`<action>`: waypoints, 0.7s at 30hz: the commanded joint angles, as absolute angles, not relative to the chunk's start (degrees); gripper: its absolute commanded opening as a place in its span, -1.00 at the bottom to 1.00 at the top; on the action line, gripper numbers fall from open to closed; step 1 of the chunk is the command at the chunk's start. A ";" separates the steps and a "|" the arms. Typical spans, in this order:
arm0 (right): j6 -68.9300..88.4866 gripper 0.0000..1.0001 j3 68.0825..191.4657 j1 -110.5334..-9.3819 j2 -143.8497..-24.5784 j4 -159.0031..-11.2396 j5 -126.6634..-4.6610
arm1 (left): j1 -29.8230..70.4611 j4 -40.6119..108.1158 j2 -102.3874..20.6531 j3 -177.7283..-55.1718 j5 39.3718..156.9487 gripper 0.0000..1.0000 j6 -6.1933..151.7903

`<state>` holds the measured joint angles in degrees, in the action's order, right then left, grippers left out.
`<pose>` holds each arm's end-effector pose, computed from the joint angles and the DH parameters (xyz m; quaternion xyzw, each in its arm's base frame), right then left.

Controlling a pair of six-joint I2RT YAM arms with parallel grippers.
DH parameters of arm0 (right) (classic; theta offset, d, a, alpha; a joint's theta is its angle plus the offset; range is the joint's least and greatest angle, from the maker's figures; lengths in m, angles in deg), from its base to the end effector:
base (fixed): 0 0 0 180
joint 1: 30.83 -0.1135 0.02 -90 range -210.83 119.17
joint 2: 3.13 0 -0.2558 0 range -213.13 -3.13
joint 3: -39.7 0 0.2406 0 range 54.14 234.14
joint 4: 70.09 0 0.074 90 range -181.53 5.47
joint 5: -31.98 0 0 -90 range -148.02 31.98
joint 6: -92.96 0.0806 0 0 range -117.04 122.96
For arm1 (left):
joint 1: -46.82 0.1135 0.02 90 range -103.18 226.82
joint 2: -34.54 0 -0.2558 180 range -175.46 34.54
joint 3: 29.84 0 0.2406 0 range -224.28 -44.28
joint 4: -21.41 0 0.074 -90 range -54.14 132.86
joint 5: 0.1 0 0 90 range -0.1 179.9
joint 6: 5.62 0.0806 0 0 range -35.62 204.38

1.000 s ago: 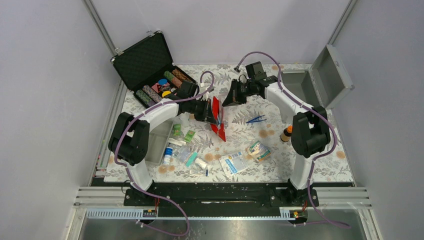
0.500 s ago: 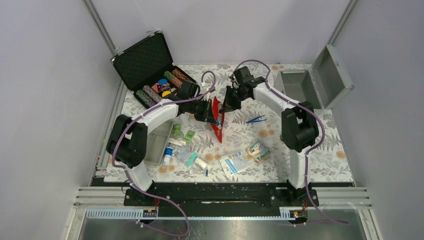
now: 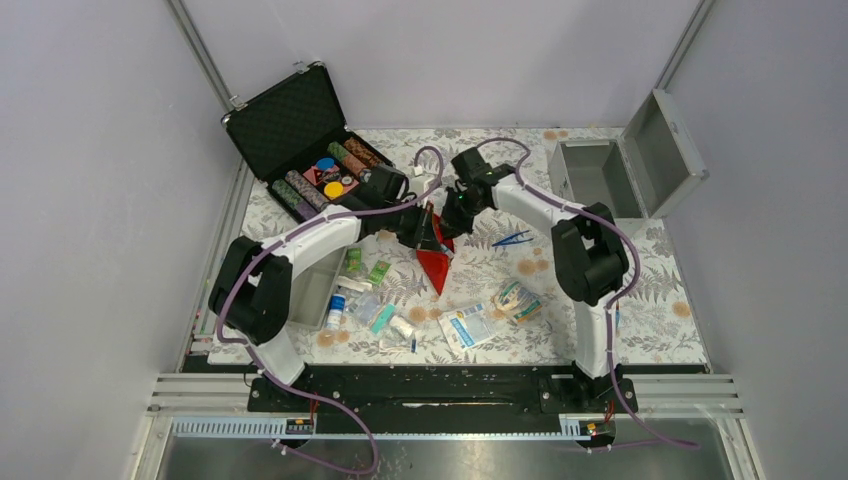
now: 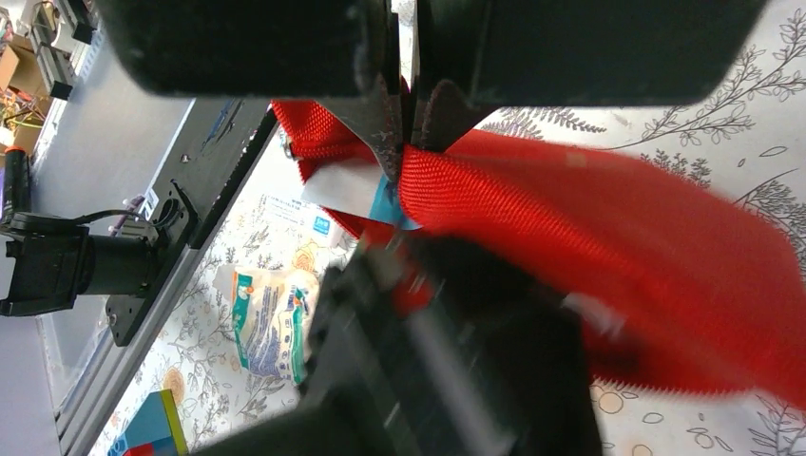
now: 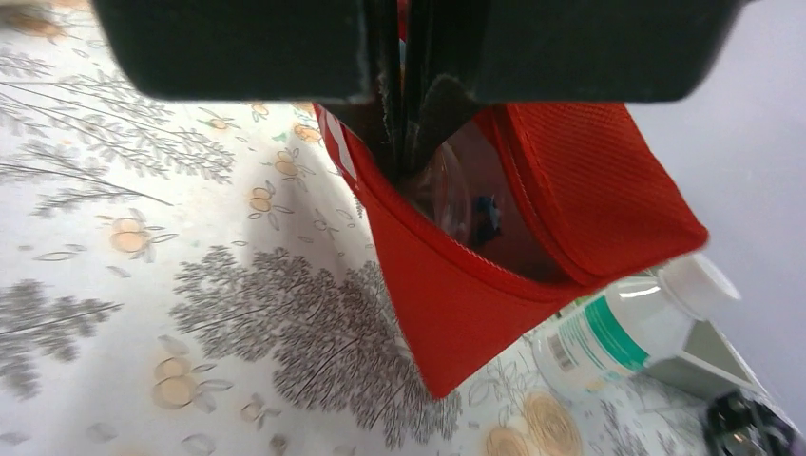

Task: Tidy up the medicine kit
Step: Place the medical item at the medicine pouch.

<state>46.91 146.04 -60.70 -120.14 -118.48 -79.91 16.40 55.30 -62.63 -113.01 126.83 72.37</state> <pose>0.3745 0.2497 0.1692 0.0657 0.9453 0.3036 0.0995 0.3016 -0.2333 0.2064 0.2539 0.8556 -0.3989 0.2107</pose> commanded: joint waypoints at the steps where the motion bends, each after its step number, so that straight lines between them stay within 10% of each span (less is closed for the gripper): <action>1: 50.35 -1.00 144.35 -65.00 -122.62 -118.12 -81.44 | 15.72 48.03 -62.75 -113.42 124.07 -1.00 73.50; 5: 46.32 -0.95 145.00 -64.02 -122.09 -117.22 -80.80 | 15.76 47.52 -63.59 -112.43 123.21 -1.00 73.27; 10: 35.40 -0.33 143.34 -60.51 -112.92 -117.88 -82.00 | 16.18 50.41 -60.35 -110.44 120.79 -1.00 76.80; 21: -0.74 0.00 141.71 -51.31 -100.66 -133.53 -97.53 | 17.56 59.79 -59.22 -113.89 128.84 -1.00 89.27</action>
